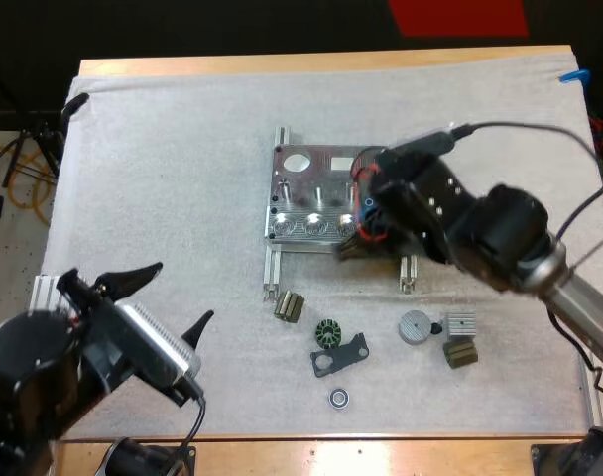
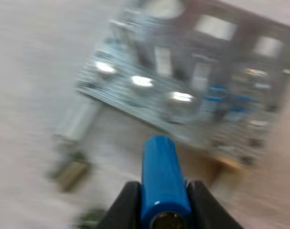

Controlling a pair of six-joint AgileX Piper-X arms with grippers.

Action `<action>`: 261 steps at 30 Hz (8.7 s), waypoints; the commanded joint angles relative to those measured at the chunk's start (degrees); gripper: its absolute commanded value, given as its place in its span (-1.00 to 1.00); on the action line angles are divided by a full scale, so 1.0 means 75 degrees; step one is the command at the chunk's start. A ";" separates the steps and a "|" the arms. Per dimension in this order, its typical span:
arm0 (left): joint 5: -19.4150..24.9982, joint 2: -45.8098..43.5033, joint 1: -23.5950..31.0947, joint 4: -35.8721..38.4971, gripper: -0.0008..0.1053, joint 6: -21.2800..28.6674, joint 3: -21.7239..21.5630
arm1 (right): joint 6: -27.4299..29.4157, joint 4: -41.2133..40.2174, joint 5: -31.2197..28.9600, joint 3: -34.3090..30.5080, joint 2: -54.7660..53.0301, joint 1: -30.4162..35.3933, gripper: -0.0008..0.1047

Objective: Load cells from left to right

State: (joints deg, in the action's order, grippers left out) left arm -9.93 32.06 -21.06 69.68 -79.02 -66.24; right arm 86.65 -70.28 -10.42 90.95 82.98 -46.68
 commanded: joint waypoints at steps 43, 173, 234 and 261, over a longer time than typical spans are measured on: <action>-0.0757 -0.1018 0.0012 -0.0039 0.28 -0.0564 0.0897 | 0.1869 0.0174 -0.0241 0.0209 0.2929 0.2010 -0.99; -0.0673 -0.1018 0.0012 -0.0047 0.28 -0.0564 0.0934 | 0.1149 0.0164 0.0395 0.0208 0.3592 0.2546 -0.99; -0.0205 0.2358 0.1328 -0.3204 0.28 -0.1455 0.0934 | 0.2816 0.1830 0.1305 0.0389 0.0358 0.4042 0.18; -0.0538 -0.1741 0.2322 -0.2429 0.28 -0.1595 0.2112 | 0.2816 0.1572 0.0791 -0.3597 -0.5697 0.5979 0.18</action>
State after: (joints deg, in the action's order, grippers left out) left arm -13.77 21.61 -3.36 50.17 -90.44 -51.53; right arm 107.13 -58.90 -4.20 65.64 42.53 -1.97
